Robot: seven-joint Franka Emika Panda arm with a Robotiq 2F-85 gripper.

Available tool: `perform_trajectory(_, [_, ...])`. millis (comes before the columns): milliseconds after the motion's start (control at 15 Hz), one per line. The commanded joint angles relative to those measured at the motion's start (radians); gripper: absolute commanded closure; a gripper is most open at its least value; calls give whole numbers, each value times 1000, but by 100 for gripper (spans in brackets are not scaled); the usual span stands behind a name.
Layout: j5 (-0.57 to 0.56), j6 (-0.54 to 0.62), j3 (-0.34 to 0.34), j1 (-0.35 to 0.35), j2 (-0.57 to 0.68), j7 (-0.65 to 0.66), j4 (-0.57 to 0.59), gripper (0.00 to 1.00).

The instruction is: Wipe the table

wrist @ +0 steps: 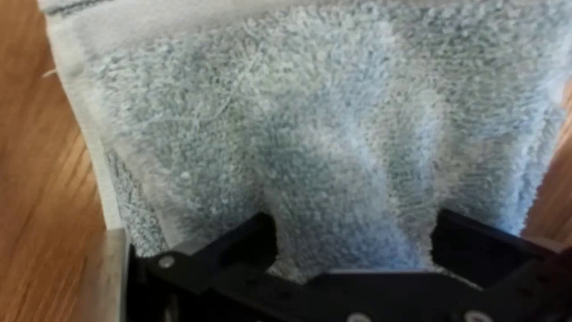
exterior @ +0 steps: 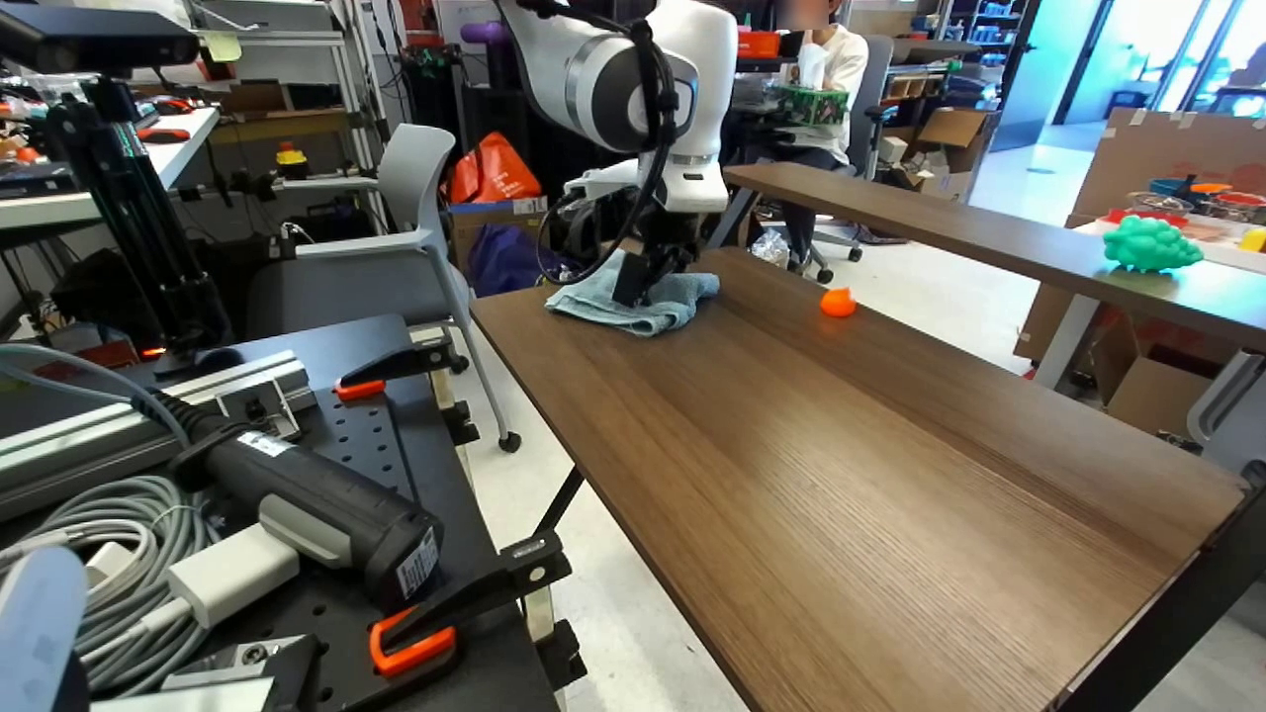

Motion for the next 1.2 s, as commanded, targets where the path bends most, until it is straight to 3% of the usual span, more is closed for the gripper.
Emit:
perform_trajectory(0, [-27, 0, 0, 0, 12, 33, 19, 0])
perform_trajectory(400, [-41, -39, -30, 10, 38, 84, 64, 0])
perform_trajectory(1133, [-61, -271, -136, -127, 164, 407, 242, 0])
